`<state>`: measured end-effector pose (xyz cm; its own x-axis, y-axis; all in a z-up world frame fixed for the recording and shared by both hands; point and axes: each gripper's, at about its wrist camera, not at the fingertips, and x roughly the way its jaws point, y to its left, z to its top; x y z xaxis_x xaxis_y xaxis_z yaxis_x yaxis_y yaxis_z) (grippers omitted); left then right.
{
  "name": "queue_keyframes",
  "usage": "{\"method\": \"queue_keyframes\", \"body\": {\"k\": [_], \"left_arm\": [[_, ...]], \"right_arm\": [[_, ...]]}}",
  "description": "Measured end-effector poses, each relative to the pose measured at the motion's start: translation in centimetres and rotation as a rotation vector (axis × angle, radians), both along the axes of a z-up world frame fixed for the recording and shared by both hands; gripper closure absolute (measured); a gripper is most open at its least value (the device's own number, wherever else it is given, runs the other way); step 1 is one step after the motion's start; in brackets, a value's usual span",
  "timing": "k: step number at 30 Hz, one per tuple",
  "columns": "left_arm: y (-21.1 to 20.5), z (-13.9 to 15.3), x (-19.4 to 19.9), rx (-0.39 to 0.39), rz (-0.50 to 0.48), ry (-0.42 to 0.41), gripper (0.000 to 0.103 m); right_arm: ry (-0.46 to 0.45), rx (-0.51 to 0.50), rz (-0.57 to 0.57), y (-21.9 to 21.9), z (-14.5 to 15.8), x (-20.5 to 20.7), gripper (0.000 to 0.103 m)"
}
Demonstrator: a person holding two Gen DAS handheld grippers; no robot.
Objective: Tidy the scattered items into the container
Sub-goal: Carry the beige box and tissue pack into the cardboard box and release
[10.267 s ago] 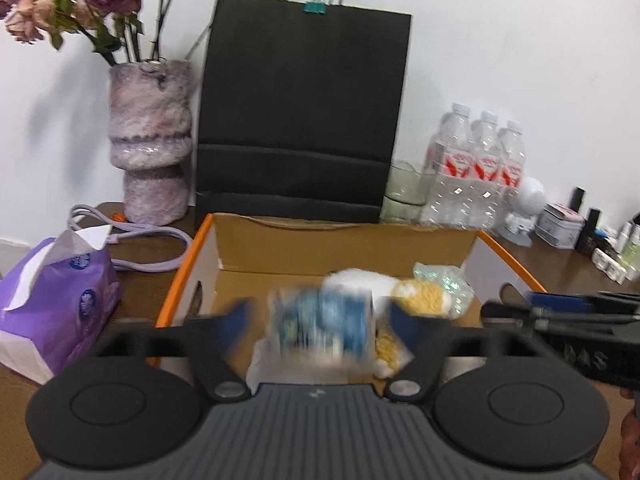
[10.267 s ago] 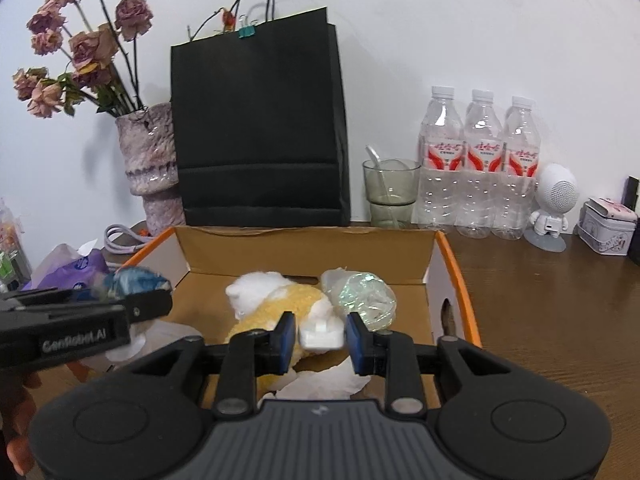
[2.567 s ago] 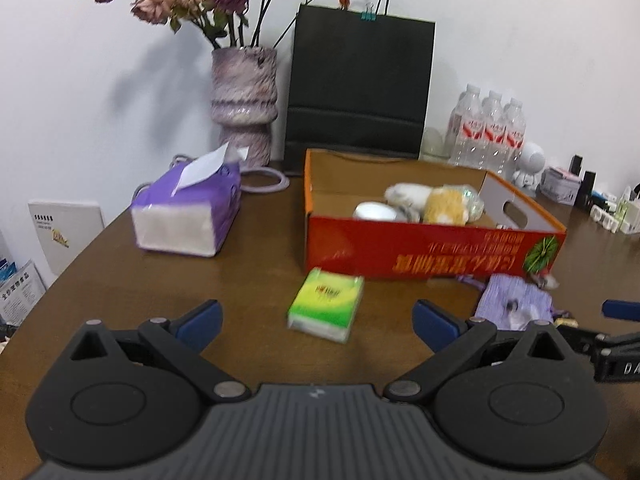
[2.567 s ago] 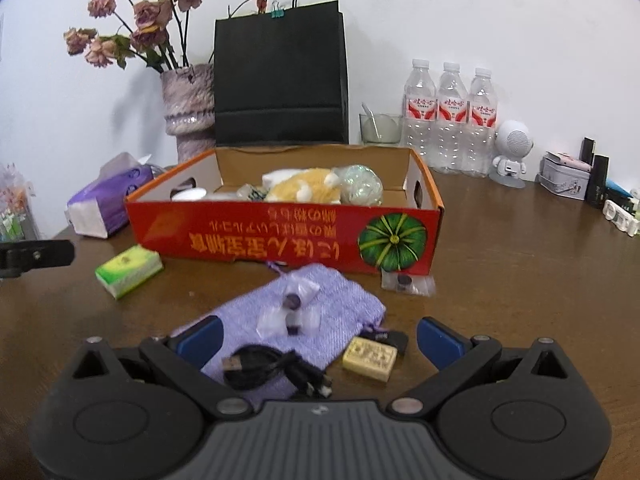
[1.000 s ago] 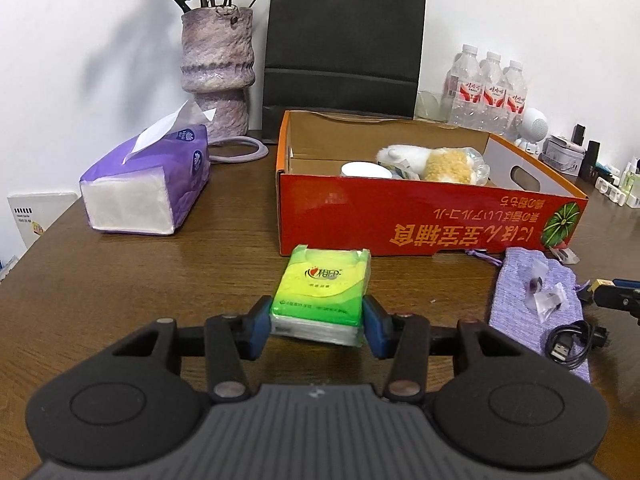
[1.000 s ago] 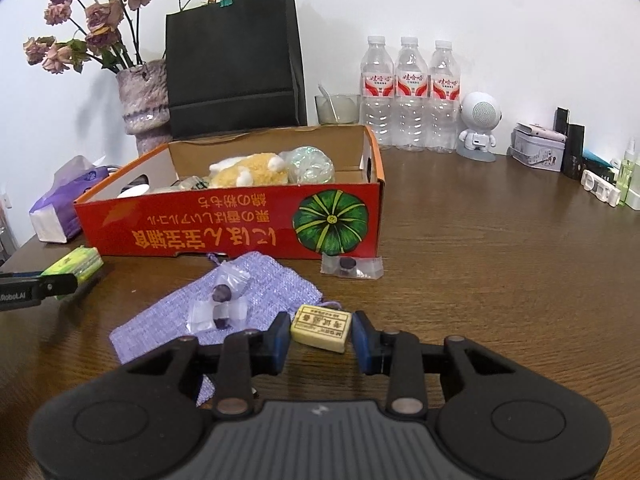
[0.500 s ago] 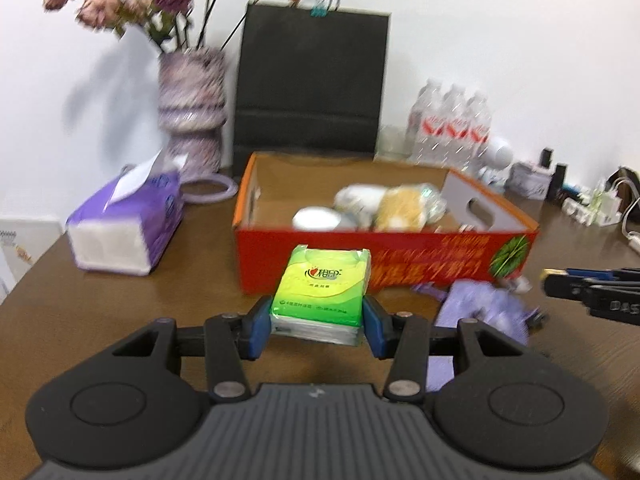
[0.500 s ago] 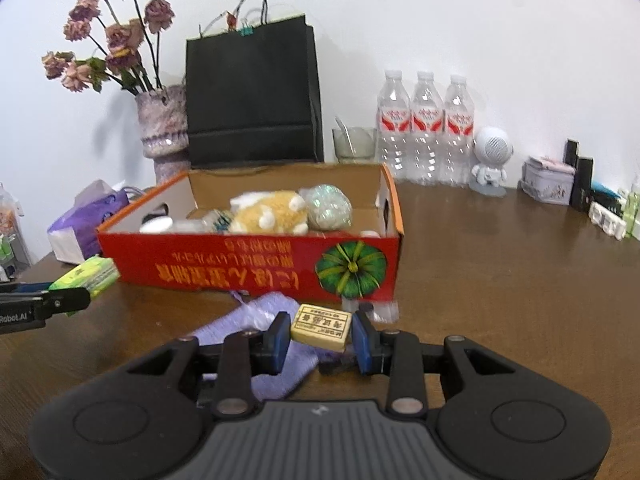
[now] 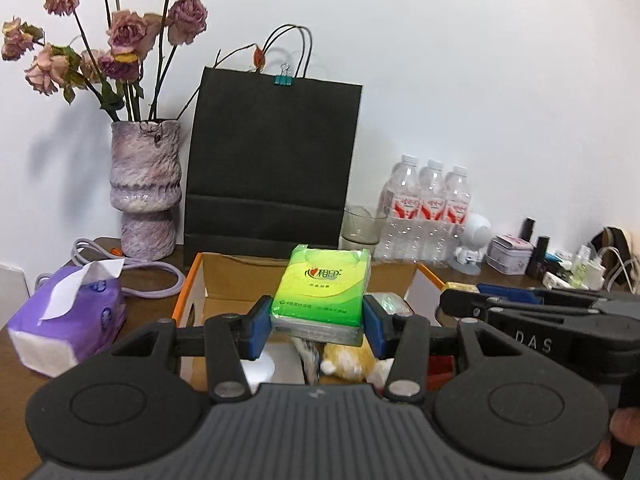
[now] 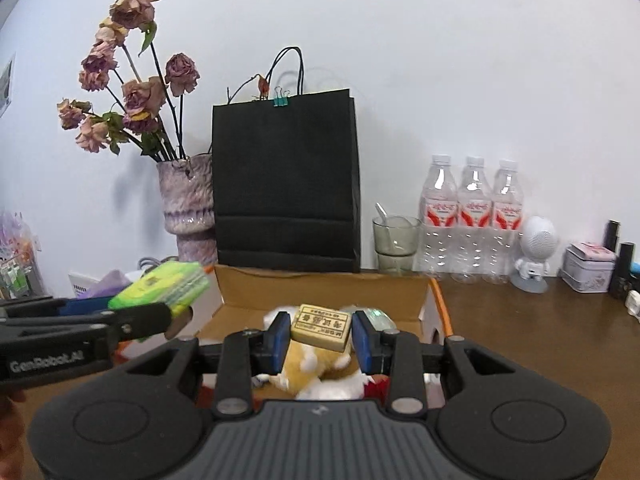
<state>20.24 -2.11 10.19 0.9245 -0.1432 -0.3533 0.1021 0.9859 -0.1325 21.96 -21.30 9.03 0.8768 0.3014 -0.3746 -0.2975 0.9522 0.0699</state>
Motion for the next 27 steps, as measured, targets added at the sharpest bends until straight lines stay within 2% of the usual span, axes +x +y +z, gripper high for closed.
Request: {"method": "queue_keyframes", "body": {"k": [3,11,13,14,15,16,20,27], "left_arm": [[-0.3,-0.9,2.0,-0.013,0.045,0.010,0.055],[-0.8,-3.2,4.4,0.025,0.054,0.090,0.054],[-0.5,-3.2,4.4,0.004,0.069,0.084,0.043],[-0.2,-3.1,4.3,-0.014,0.080,0.080,0.022],[0.1,-3.0,4.2,-0.015,0.136,0.082,0.001],[0.3,-2.8,4.1,-0.008,0.184,0.080,0.000],[0.8,-2.6,3.8,-0.024,0.183,0.077,0.000],[0.0,-2.7,4.0,0.019,0.158,0.085,0.000]], "right_arm": [[0.010,0.031,0.000,0.1,-0.4,1.8,0.071],[0.083,0.031,0.000,-0.1,-2.7,4.2,0.071],[0.089,0.029,-0.004,-0.3,-2.8,4.2,0.069],[0.095,0.031,-0.009,-0.5,-2.8,4.3,0.062],[0.102,0.036,-0.019,-0.6,-2.8,4.4,0.028],[0.104,0.036,-0.035,-0.7,-2.7,4.3,0.001],[0.093,0.034,-0.054,-1.3,-2.1,4.3,0.000],[0.108,0.027,-0.052,-1.4,-2.2,4.4,0.000]]}}
